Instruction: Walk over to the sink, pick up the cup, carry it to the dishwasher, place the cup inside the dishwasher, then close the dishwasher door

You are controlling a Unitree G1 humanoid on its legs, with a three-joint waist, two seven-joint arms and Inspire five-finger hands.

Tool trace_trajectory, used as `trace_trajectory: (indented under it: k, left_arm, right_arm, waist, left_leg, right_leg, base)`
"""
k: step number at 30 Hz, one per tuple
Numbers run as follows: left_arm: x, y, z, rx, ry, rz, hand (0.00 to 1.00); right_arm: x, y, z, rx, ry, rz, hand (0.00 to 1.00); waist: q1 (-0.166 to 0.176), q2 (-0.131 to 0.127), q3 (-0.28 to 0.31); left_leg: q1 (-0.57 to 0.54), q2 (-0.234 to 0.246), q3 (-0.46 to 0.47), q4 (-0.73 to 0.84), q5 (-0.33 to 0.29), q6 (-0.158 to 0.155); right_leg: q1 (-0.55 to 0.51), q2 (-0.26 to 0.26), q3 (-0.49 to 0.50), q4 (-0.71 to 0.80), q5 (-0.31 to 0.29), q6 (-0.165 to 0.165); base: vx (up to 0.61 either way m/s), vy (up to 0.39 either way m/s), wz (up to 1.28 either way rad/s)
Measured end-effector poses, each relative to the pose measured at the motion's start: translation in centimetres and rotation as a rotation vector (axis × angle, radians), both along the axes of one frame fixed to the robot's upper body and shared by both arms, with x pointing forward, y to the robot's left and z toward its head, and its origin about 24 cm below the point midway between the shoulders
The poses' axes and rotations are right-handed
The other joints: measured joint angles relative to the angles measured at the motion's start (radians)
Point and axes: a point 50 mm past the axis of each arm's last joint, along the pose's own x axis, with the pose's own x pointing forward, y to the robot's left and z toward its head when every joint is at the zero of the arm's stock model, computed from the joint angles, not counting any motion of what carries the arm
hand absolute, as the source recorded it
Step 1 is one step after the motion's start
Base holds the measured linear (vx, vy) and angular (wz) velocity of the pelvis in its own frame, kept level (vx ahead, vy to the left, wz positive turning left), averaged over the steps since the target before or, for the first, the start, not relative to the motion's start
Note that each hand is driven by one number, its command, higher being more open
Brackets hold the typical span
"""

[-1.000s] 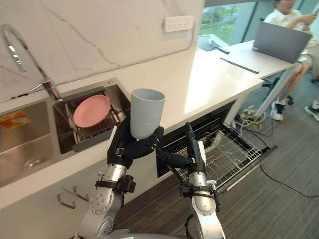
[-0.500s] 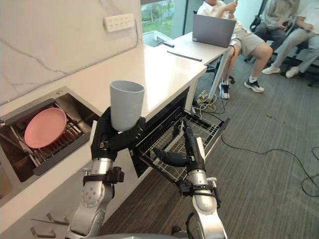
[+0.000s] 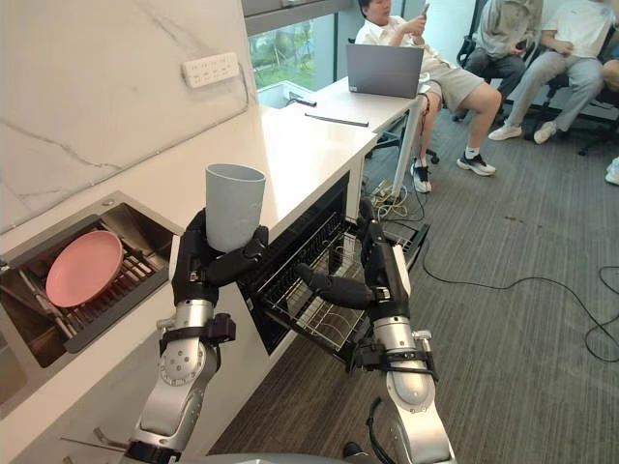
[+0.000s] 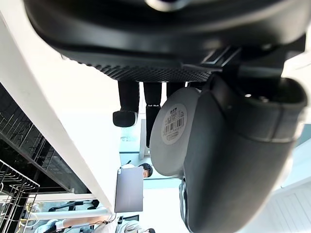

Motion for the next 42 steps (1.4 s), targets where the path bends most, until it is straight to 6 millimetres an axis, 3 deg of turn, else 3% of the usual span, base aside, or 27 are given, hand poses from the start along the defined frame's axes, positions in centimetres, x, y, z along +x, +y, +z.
trace_trajectory:
  k: [10, 20, 42]
  left_arm:
    - [0.7, -0.5, -0.4, 0.055, 0.011, -0.013, 0.0]
    - [0.3, -3.1, -0.7, 0.108, 0.016, -0.114, 0.0]
    - [-0.4, -6.0, -0.4, 0.078, -0.003, -0.194, 0.0]
  right_arm:
    - [0.5, 1.0, 0.8, 0.104, -0.027, 0.076, 1.0]
    - [0.8, 2.0, 1.2, 0.176, -0.034, 0.131, 1.0]
    - [1.1, 2.4, 1.3, 0.313, -0.032, 0.09, 1.0]
  waist:
    - [-0.002, 0.0, 0.0]
    - [0.0, -0.001, 0.0]
    - [0.004, -0.008, -0.004]
  left_leg:
    - [0.003, 0.0, 0.0, -0.01, 0.004, 0.001]
    - [-0.001, -0.001, -0.001, -0.011, 0.004, 0.001]
    - [-0.005, -0.003, -0.028, -0.026, 0.015, 0.005]
  right_leg:
    - [0.004, -0.001, -0.007, -0.014, 0.01, -0.002]
    - [0.001, -0.001, -0.009, -0.017, 0.011, -0.001]
    - [0.007, -0.006, -0.051, -0.025, 0.013, -0.004]
  base:
    - [0.0, 0.0, 0.0]
    - [0.0, 0.0, 0.0]
    - [0.0, -0.01, 0.02]
